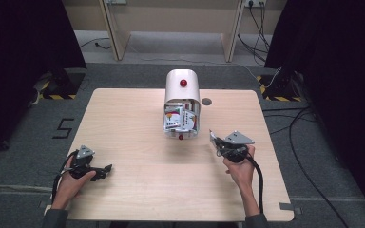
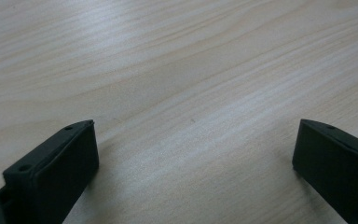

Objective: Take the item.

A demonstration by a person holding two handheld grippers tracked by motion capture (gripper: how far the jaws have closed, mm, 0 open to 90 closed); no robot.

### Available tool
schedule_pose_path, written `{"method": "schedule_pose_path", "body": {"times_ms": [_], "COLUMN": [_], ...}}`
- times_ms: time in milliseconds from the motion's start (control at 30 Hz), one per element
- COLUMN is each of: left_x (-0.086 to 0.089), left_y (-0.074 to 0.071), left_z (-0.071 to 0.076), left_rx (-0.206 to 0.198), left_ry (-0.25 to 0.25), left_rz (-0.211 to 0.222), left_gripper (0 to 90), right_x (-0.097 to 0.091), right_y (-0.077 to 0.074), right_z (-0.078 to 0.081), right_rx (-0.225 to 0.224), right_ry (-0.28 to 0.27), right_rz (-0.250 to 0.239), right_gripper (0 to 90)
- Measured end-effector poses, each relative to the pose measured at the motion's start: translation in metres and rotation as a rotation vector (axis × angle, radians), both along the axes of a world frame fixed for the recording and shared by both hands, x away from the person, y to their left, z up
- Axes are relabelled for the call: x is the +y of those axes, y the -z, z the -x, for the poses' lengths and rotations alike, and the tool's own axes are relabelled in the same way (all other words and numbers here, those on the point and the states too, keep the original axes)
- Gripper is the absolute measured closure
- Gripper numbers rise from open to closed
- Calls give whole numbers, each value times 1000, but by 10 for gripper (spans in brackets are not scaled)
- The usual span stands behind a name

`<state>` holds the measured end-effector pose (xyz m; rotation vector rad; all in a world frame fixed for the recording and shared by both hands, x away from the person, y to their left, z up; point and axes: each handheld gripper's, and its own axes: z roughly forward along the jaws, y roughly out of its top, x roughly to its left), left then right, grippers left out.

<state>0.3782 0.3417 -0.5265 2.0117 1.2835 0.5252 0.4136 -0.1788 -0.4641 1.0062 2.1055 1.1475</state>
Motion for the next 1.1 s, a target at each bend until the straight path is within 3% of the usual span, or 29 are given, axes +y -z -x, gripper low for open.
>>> {"method": "schedule_pose_path", "body": {"times_ms": [267, 367, 600, 1100], "left_x": [0, 0, 0, 0], "left_y": [0, 0, 0, 0], "left_z": [0, 0, 0, 0], "left_rx": [0, 0, 0, 0], "left_ry": [0, 0, 0, 0], "left_rz": [0, 0, 0, 0], "left_gripper": [0, 0, 0, 0], "right_x": [2, -1, -8, -20], "right_y": [7, 11, 16, 25], "right_z": [-3, -5, -7, -12], "right_rx": [23, 44, 66, 87], "right_ry": [-7, -8, 15, 78], "right_rz": [-8, -42, -50, -15], "right_gripper": [890, 890, 887, 845]}}
